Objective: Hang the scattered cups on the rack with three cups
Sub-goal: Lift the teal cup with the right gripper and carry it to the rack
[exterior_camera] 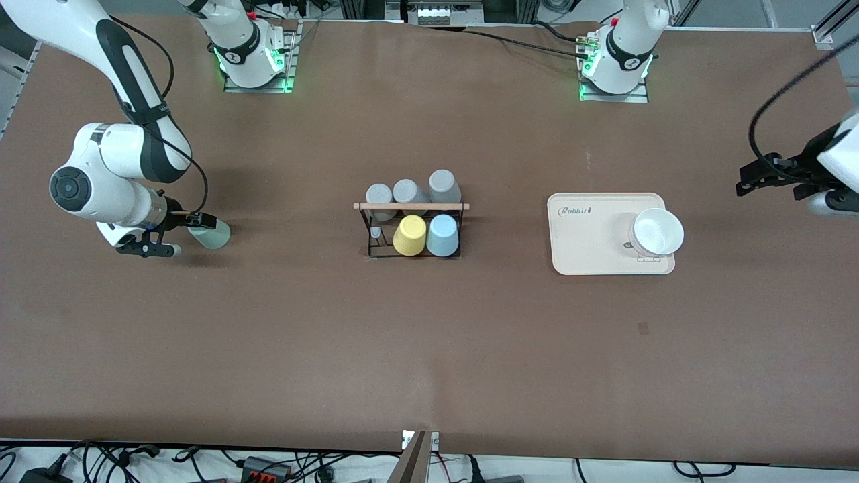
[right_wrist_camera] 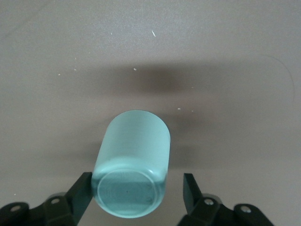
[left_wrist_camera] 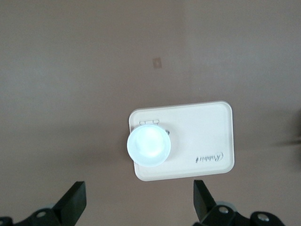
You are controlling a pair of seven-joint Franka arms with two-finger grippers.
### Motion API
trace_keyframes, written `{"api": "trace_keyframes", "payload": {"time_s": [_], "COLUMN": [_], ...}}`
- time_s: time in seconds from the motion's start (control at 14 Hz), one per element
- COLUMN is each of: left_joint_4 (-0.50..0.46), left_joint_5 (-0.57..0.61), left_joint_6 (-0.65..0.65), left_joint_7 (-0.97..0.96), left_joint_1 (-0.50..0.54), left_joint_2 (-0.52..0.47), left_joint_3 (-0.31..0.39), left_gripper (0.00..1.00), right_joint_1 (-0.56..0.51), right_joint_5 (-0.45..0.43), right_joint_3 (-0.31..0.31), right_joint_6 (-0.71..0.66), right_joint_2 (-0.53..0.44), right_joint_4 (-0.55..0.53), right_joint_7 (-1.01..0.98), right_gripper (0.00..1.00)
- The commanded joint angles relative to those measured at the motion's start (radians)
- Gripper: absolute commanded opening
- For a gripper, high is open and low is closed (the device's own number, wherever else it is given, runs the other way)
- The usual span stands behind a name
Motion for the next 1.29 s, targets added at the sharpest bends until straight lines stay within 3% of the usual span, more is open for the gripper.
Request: {"api": "trace_keyframes", "payload": {"time_s": [0.0, 0.14, 0.29, 0.5, 0.93, 1.21], "left_joint_4": [-0.107, -0.106, -0.095, -0.069, -0.029, 0.09], "left_joint_5": [0.033, 0.024, 0.027, 0.005, -0.005, -0.012], "left_joint_6": [0.033, -0.004, -0.017, -0.024, -0.067, -0.175], "left_joint_7": [-0.039, -0.177, -0.1, -0.084, -0.087, -0.093], "left_joint_1": [0.057, 0.062, 0.057, 0.072, 0.072, 0.083], "left_joint_2": [-0.103, -0.1, -0.093, -0.074, -0.067, -0.059], "left_joint_3": [-0.101, -0.097, -0.094, -0.094, -0.094, -0.094], "left_gripper": [1.0, 1.0, 1.0, 1.0, 1.0, 1.0], "right_joint_1": [-0.009, -0.009, -0.009, -0.004, 0.063, 0.14], "right_joint_5": [-0.012, -0.011, -0.009, -0.008, 0.017, 0.214], "right_joint_3": [0.005, 0.005, 0.006, 0.006, 0.029, 0.029], "right_joint_6": [0.015, 0.015, 0.015, -0.029, -0.465, -0.541], "right_joint_2": [-0.022, -0.022, -0.022, -0.028, -0.035, -0.025], "right_joint_4": [-0.024, -0.021, -0.015, 0.031, 0.354, 0.494], "right_joint_7": [-0.009, 0.002, 0.004, -0.002, 0.002, 0.013], "right_gripper": [0.73, 0.4, 0.18, 0.15, 0.15, 0.12]}}
